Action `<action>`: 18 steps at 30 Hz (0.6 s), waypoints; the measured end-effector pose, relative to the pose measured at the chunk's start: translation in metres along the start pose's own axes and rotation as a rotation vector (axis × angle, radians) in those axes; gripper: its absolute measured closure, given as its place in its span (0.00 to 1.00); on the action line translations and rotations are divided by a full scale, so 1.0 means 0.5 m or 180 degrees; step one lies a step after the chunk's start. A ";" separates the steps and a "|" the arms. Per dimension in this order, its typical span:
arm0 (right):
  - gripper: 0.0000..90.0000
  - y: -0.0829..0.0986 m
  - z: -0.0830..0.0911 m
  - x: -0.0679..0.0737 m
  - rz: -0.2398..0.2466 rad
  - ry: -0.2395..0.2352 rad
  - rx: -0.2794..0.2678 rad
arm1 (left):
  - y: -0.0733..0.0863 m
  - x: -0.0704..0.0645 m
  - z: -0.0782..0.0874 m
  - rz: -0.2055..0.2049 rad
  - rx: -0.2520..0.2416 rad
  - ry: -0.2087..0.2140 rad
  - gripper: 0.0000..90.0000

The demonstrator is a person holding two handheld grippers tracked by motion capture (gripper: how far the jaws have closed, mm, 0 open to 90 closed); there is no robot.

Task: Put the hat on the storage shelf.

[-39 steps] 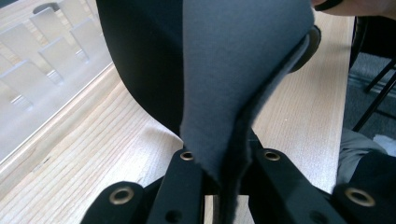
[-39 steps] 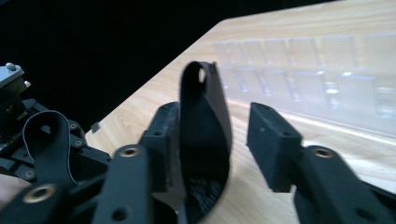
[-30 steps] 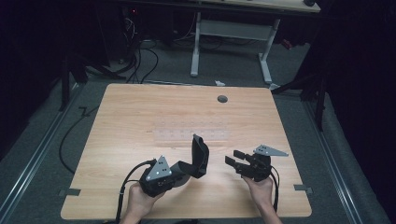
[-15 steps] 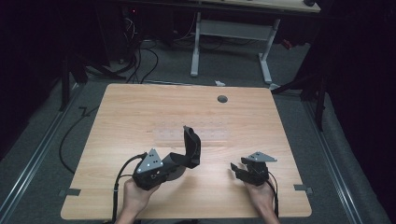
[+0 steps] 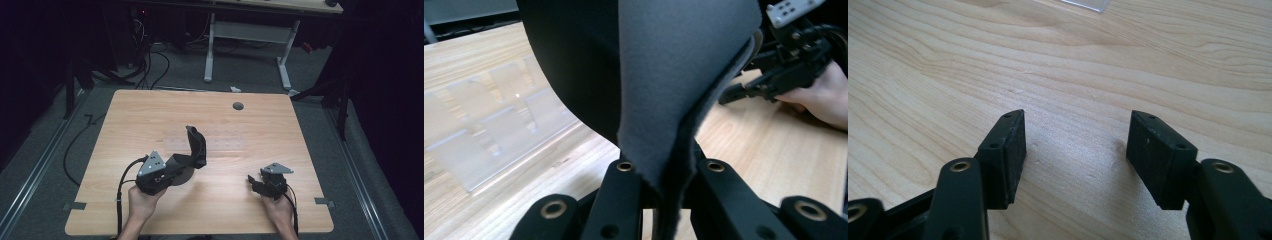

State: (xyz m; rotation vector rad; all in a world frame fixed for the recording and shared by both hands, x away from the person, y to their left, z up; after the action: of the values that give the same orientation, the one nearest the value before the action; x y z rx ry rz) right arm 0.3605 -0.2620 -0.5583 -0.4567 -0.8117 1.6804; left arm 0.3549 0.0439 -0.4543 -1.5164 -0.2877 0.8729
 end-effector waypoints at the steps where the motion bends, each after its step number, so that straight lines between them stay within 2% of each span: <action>1: 0.45 0.000 0.000 0.000 0.0001 0.0002 0.0000 | 0.000 0.003 -0.001 -0.0008 -0.0003 -0.0012 0.95; 7: 0.44 0.000 0.000 0.001 0.0009 -0.0011 0.0003 | -0.013 0.013 0.002 0.0053 -0.0081 -0.0067 0.95; 10: 0.44 0.000 0.000 0.001 0.0006 -0.0018 0.0004 | -0.035 0.022 0.006 0.0083 -0.0212 -0.0116 0.95; 18: 0.43 0.000 -0.001 0.001 0.0011 -0.0022 0.0003 | -0.078 0.042 0.003 0.0087 -0.0378 -0.0158 0.95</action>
State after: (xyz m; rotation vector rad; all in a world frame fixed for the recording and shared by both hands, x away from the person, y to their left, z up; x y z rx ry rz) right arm 0.3605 -0.2613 -0.5585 -0.4521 -0.8157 1.6864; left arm 0.3802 0.0653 -0.4248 -1.6132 -0.3609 0.9298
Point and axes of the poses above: each handheld gripper's, and its own axes: z roughly backward along the jaws, y roughly out of its underside, x roughly to its left, the point moved 4 cm from there along -z, roughly forward along the jaws, and after that the axes turned 11 degrees about -z, right-handed, at the moved point
